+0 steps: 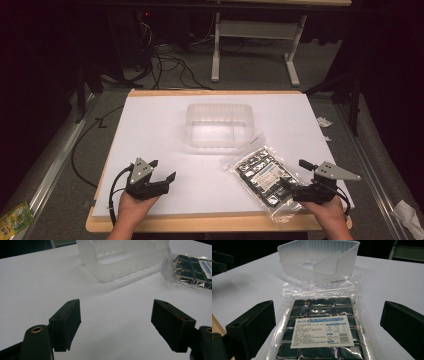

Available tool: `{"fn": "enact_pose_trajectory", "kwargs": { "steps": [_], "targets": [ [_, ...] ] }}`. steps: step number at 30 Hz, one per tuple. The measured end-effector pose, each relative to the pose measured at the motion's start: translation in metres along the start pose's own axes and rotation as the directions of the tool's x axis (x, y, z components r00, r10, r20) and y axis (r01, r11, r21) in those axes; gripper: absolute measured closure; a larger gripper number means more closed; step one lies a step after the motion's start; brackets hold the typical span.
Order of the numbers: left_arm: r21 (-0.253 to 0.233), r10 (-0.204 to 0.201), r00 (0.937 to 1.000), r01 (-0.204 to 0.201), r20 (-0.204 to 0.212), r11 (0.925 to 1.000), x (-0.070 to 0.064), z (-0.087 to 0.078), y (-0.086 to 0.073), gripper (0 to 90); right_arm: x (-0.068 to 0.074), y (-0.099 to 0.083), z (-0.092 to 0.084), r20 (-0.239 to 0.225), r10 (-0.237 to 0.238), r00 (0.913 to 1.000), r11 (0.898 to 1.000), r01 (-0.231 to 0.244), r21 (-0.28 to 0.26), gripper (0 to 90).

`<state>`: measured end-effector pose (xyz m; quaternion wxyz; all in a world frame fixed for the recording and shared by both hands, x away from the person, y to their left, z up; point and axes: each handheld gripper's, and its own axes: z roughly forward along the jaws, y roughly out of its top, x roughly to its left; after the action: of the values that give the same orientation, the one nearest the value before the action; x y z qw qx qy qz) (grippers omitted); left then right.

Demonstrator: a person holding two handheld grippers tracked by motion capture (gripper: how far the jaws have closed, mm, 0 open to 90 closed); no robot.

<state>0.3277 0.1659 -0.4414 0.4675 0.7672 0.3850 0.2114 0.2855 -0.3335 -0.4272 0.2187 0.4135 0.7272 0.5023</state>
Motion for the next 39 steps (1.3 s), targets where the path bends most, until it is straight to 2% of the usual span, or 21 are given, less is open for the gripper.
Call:
{"fn": "enact_pose_trajectory", "kwargs": {
  "steps": [7,18,21,23,24,25,27,28,29,31,33,34,35,38,39],
  "targets": [
    [0.005,0.014,0.9998,-0.014,0.015,0.9999,-0.002,0.001,0.001,24.3,-0.004,-0.002,-0.005,0.012,0.009,0.9999,1.000,-0.009,0.003,1.2],
    [-0.004,0.009,0.9997,-0.009,0.021,1.0000,-0.002,0.000,0.001,24.4,-0.007,-0.002,-0.006,0.025,0.018,0.9995,1.000,-0.018,0.003,3.0],
    [-0.014,0.005,0.9998,-0.005,0.021,0.9999,-0.003,-0.001,0.001,24.9,-0.013,-0.001,-0.012,0.057,0.019,0.9982,1.000,-0.019,0.008,8.3],
    [-0.016,0.008,0.9997,-0.007,0.023,0.9998,-0.003,-0.001,0.002,25.3,-0.021,-0.002,-0.019,0.083,0.039,0.9958,0.999,-0.039,0.004,15.5],
    [-0.015,0.010,0.9997,-0.010,0.022,0.9998,-0.003,-0.001,0.002,25.3,-0.032,-0.006,-0.025,0.120,0.064,0.9907,0.998,-0.066,0.015,17.9],
    [-0.014,0.013,0.9996,-0.012,0.023,0.9998,-0.003,0.000,0.002,25.4,-0.040,-0.010,-0.030,0.138,0.088,0.9865,0.995,-0.092,0.027,21.1],
    [-0.014,0.013,0.9996,-0.013,0.025,0.9998,-0.003,0.000,0.002,25.6,-0.050,-0.018,-0.036,0.160,0.124,0.9792,0.990,-0.132,0.040,27.5],
    [-0.015,0.012,0.9996,-0.012,0.026,0.9998,-0.003,0.000,0.002,25.6,-0.050,-0.018,-0.036,0.160,0.124,0.9792,0.990,-0.132,0.040,27.5],
    [-0.013,0.013,0.9996,-0.013,0.027,0.9998,-0.003,0.000,0.002,25.7,-0.057,-0.026,-0.041,0.180,0.151,0.9720,0.985,-0.164,0.059,32.6],
    [-0.009,0.017,0.9994,-0.017,0.029,0.9998,-0.003,0.001,0.002,25.8,-0.062,-0.033,-0.042,0.191,0.172,0.9664,0.978,-0.191,0.086,35.4],
    [-0.010,0.019,0.9994,-0.019,0.029,0.9998,-0.003,0.001,0.002,25.8,-0.064,-0.039,-0.041,0.182,0.192,0.9644,0.969,-0.215,0.120,38.6],
    [-0.010,0.019,0.9994,-0.019,0.029,0.9998,-0.003,0.001,0.002,25.9,-0.064,-0.039,-0.041,0.182,0.192,0.9644,0.969,-0.215,0.120,38.6],
    [-0.010,0.020,0.9993,-0.020,0.030,0.9998,-0.004,0.002,0.002,25.9,-0.064,-0.043,-0.038,0.173,0.198,0.9648,0.962,-0.225,0.155,43.9],
    [-0.011,0.021,0.9993,-0.021,0.031,0.9997,-0.005,0.002,0.003,26.0,-0.063,-0.047,-0.034,0.167,0.209,0.9636,0.951,-0.240,0.196,51.9],
    [-0.010,0.024,0.9992,-0.023,0.032,0.9997,-0.005,0.002,0.003,26.0,-0.064,-0.049,-0.032,0.158,0.200,0.9670,0.949,-0.231,0.213,56.4]
  ]
}}
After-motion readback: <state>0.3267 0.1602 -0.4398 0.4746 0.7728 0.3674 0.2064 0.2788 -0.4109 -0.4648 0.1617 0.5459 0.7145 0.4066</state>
